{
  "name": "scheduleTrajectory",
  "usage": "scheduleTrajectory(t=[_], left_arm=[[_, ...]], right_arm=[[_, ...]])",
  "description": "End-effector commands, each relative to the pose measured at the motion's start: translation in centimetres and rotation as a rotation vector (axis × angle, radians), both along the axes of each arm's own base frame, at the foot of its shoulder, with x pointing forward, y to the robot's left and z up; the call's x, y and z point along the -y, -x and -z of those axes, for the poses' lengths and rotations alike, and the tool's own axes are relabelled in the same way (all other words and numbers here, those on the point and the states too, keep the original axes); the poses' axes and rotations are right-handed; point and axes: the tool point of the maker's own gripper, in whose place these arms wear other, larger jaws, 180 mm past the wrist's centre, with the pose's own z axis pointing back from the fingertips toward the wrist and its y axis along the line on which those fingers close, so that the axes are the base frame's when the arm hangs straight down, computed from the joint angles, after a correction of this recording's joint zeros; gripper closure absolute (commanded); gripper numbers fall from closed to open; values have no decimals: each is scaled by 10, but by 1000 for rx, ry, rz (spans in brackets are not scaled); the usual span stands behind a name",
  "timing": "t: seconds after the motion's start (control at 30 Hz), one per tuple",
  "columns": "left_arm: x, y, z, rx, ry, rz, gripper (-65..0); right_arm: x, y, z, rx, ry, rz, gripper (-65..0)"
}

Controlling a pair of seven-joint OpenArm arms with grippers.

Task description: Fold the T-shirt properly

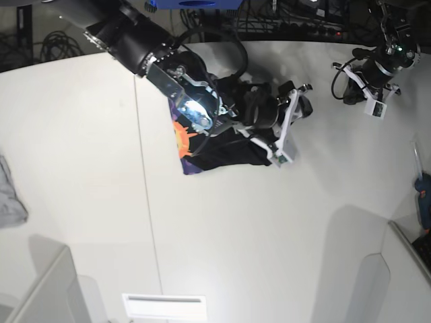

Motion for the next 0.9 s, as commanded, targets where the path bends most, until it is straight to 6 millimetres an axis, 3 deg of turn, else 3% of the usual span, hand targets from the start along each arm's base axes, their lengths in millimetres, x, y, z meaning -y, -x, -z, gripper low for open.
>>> scheduleTrajectory(t=[0.0,0.07,0.13,0.23,0.37,0.63,0.87], left_arm=[[0,-6,-9,35,2,22,0],[-3,-5,-10,37,-2,14,0],[-12,-3,-8,31,-5,-14,0],[-22,2,-3,15,-6,-48,0],[-23,3,-2,10,-7,-49,0],[-21,4,-2,11,-5,-48,0],[-22,5,-2,8,-7,-48,0]], right_arm=[[9,-13,-22,59,-34,28,-255],[28,-10,-39,104,-64,54,-251],[54,-18,-48,132,-74,118,-188],[97,-34,-27,98,-17,242,0],[138,-38,1,42,56,342,0],[156,-35,39,-36,145,362,0],[169,-37,59,-59,185,396,0]])
